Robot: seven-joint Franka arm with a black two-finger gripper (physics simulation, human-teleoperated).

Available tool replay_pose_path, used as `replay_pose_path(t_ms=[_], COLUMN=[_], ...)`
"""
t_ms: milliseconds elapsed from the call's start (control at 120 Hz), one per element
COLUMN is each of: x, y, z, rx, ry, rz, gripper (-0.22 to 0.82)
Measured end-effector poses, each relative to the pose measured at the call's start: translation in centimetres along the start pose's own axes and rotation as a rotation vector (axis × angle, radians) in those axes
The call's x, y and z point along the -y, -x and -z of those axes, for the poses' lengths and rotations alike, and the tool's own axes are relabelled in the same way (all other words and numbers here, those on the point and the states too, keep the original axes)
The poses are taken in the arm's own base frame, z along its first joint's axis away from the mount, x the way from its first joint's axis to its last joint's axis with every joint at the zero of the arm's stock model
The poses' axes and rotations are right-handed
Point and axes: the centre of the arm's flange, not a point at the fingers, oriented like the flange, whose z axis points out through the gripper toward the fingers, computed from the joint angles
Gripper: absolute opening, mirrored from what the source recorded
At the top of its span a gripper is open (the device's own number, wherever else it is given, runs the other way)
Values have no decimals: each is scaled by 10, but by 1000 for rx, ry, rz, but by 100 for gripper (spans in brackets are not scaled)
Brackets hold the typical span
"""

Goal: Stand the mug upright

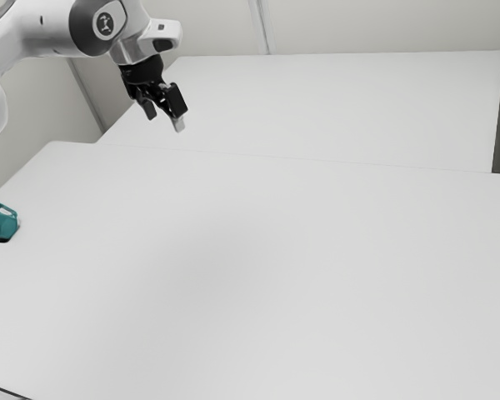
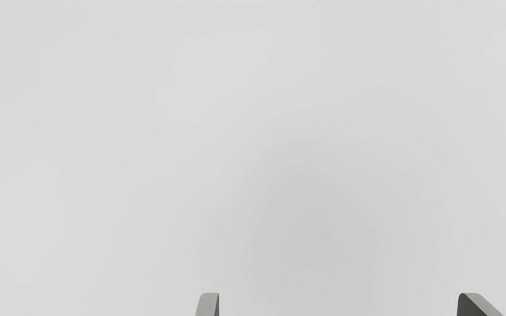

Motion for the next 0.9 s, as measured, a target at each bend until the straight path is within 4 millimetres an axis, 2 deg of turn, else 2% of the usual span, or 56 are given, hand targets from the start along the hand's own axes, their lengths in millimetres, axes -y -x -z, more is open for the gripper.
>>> replay_pose_path(t_ms=[317,367,417,483,542,600,675,733,800,900], x=[1,8,23,56,94,141,203,248,297,358], y=[0,3,9,23,43,74,126,166,198,239], z=[0,3,8,21,31,43,51,51,47,19], rx=[-3,-9,-21,-52,-72,-96,-125,-148,-170,-185], ry=[-5,-3,1,25,62,101,150,188,219,274], rz=[18,35,64,117,177,251,348,411,451,480], gripper=[60,60,60,60,60,60,60,60,60,60])
